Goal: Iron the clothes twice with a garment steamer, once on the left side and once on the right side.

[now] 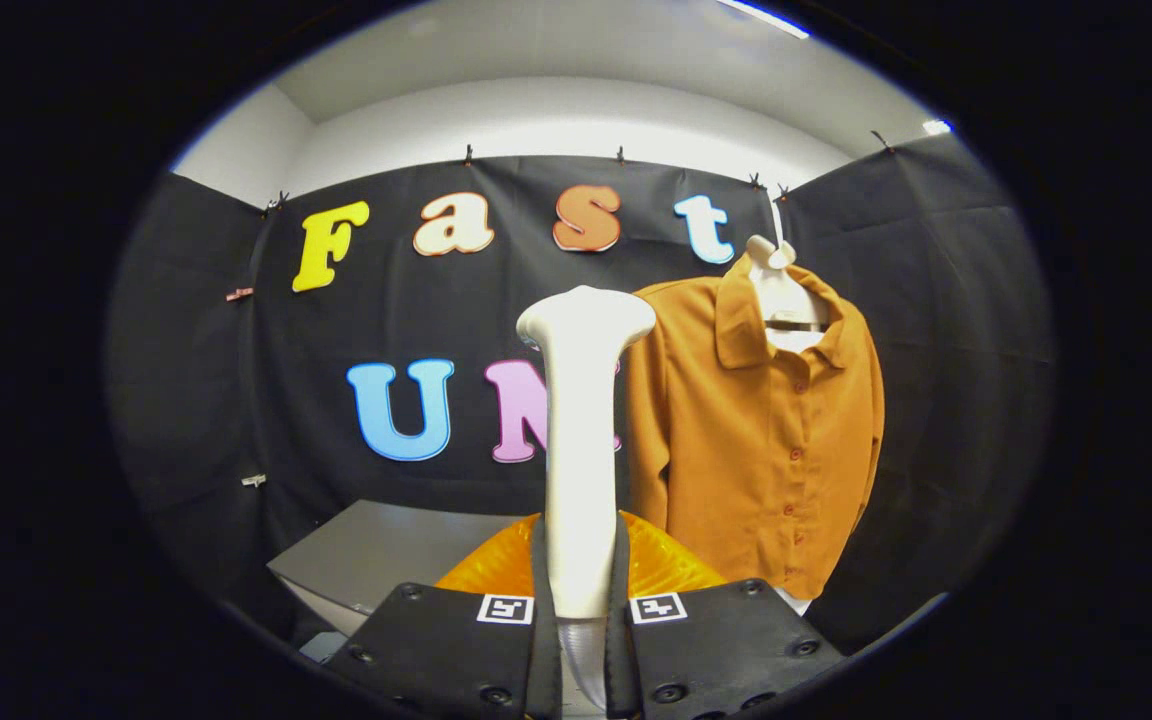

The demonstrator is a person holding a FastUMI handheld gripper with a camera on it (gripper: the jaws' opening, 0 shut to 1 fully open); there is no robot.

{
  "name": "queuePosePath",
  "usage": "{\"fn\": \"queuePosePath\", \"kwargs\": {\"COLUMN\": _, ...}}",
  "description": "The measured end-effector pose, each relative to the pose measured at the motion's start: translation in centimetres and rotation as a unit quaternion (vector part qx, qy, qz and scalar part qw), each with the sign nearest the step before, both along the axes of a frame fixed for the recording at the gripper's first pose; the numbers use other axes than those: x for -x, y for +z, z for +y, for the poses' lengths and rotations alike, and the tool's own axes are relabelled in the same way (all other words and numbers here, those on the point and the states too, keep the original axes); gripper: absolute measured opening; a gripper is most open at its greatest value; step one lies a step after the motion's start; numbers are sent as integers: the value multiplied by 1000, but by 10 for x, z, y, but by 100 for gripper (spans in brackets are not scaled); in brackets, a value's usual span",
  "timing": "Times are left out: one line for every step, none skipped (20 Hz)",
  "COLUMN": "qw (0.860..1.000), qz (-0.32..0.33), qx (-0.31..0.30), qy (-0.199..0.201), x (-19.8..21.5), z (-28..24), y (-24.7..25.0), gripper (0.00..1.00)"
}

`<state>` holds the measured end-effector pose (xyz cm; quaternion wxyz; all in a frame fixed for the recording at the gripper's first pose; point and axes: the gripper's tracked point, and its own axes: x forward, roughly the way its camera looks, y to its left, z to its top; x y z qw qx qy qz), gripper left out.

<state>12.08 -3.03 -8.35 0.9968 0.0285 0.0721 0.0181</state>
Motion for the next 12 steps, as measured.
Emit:
{"fn": "queuePosePath", "kwargs": {"qw": 1000, "qz": -11, "qx": -1, "qy": -2, "x": 3, "z": -10, "y": 3, "gripper": 20}}
{"fn": "queuePosePath", "kwargs": {"qw": 1000, "qz": -21, "qx": -1, "qy": -3, "x": 4, "z": -19, "y": 6, "gripper": 20}}
{"fn": "queuePosePath", "kwargs": {"qw": 1000, "qz": -30, "qx": 3, "qy": -4, "x": 7, "z": -28, "y": 8, "gripper": 20}}
{"fn": "queuePosePath", "kwargs": {"qw": 999, "qz": -39, "qx": 8, "qy": -5, "x": 9, "z": -38, "y": 9, "gripper": 20}}
{"fn": "queuePosePath", "kwargs": {"qw": 999, "qz": -45, "qx": 7, "qy": -7, "x": 10, "z": -49, "y": 8, "gripper": 20}}
{"fn": "queuePosePath", "kwargs": {"qw": 999, "qz": -50, "qx": 3, "qy": -9, "x": 11, "z": -59, "y": 7, "gripper": 20}}
{"fn": "queuePosePath", "kwargs": {"qw": 999, "qz": -53, "qx": 4, "qy": -13, "x": 11, "z": -69, "y": 5, "gripper": 20}}
{"fn": "queuePosePath", "kwargs": {"qw": 998, "qz": -56, "qx": 9, "qy": -19, "x": 11, "z": -81, "y": 1, "gripper": 20}}
{"fn": "queuePosePath", "kwargs": {"qw": 998, "qz": -56, "qx": 12, "qy": -24, "x": 9, "z": -93, "y": -2, "gripper": 20}}
{"fn": "queuePosePath", "kwargs": {"qw": 998, "qz": -56, "qx": 11, "qy": -27, "x": 8, "z": -102, "y": -6, "gripper": 20}}
{"fn": "queuePosePath", "kwargs": {"qw": 998, "qz": -56, "qx": 10, "qy": -28, "x": 7, "z": -109, "y": -11, "gripper": 20}}
{"fn": "queuePosePath", "kwargs": {"qw": 998, "qz": -55, "qx": 10, "qy": -29, "x": 5, "z": -116, "y": -15, "gripper": 20}}
